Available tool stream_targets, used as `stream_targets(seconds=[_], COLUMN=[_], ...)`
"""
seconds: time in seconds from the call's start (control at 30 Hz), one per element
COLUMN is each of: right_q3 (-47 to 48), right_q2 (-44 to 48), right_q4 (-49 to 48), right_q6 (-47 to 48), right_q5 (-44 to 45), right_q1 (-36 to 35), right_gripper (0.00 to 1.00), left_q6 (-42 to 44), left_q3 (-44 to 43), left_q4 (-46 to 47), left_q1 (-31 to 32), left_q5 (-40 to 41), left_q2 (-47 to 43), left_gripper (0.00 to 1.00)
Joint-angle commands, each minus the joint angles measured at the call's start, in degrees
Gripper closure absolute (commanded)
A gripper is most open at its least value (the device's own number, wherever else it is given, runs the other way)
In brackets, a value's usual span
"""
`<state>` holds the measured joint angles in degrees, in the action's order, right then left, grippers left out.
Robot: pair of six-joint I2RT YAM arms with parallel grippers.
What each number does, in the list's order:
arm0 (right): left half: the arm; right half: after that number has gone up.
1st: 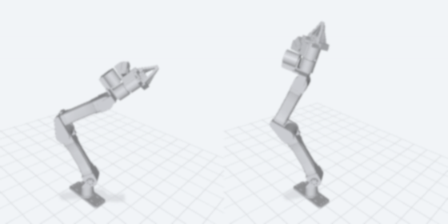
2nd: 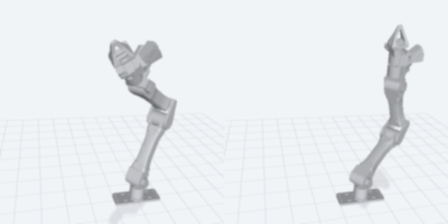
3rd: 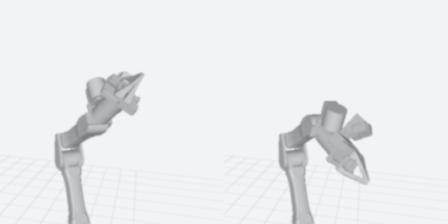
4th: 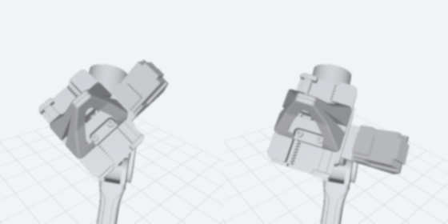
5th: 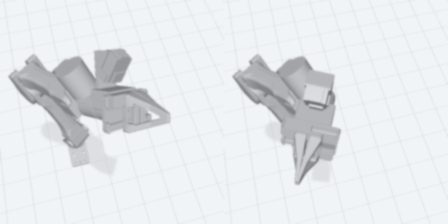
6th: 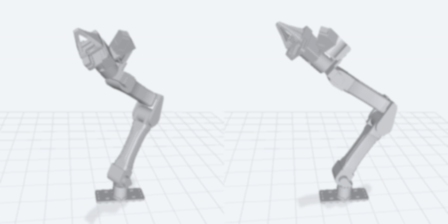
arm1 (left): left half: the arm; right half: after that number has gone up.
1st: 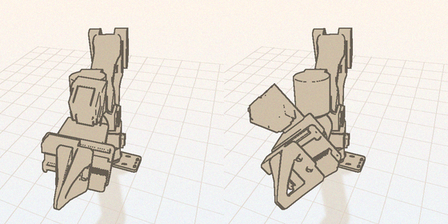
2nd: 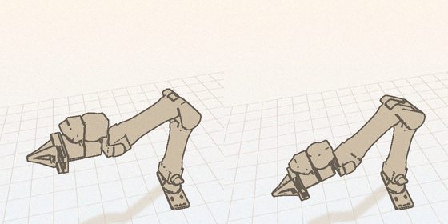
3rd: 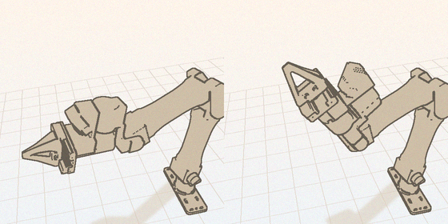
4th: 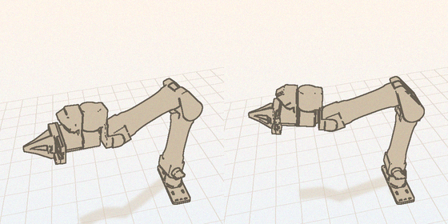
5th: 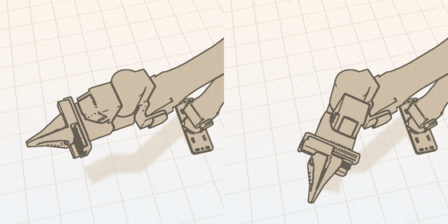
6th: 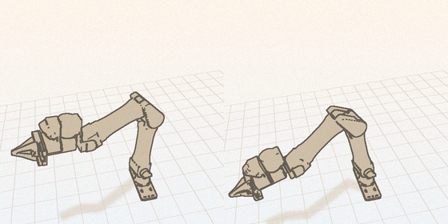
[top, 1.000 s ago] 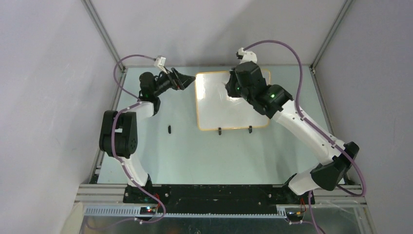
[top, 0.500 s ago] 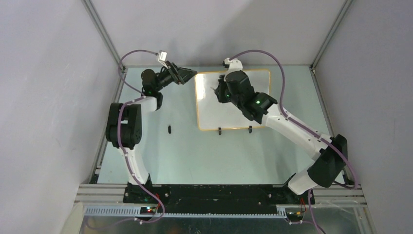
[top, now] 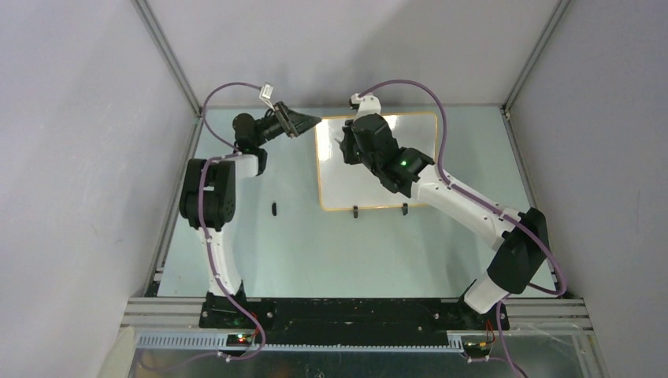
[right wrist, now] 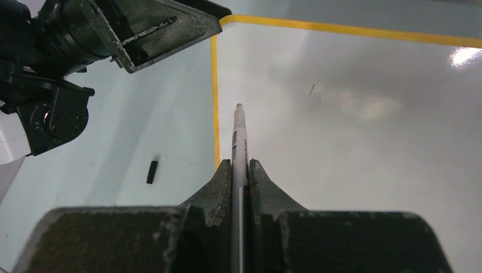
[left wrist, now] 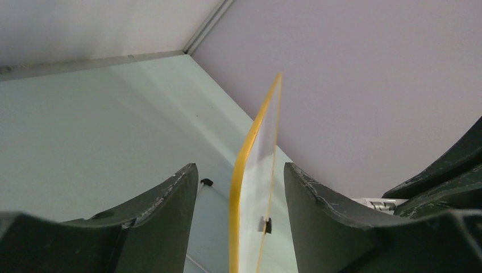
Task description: Write a sentence on the whiteboard
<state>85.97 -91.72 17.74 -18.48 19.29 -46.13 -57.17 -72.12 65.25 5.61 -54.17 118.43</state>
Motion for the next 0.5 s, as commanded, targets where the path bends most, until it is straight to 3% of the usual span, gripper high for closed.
stream_targets(seconds=[0.0, 0.17, 0.47], right_q3=[2.03, 1.17, -7.17], right_q2=[-0.69, 0.44, 6.6], right_q4=[-1.99, -1.63, -8.06], right_q6=[0.28, 2.03, 2.34], right_q5=[1.35, 8.33, 11.28], right_q1=[-0.78, -2.46, -2.4], right_gripper=[1.0, 1.0, 1.0], left_q6=[-4.1, -2.87, -2.13], left_q3=[-1.78, 0.21, 1.15], left_q4=[3.99, 3.46, 3.61], left_q1=[0.19, 0.63, 0.86], left_q5=[-2.1, -1.95, -2.26], left_q2=[0.55, -0.92, -1.8], left_gripper=[0.38, 0.39, 0.38])
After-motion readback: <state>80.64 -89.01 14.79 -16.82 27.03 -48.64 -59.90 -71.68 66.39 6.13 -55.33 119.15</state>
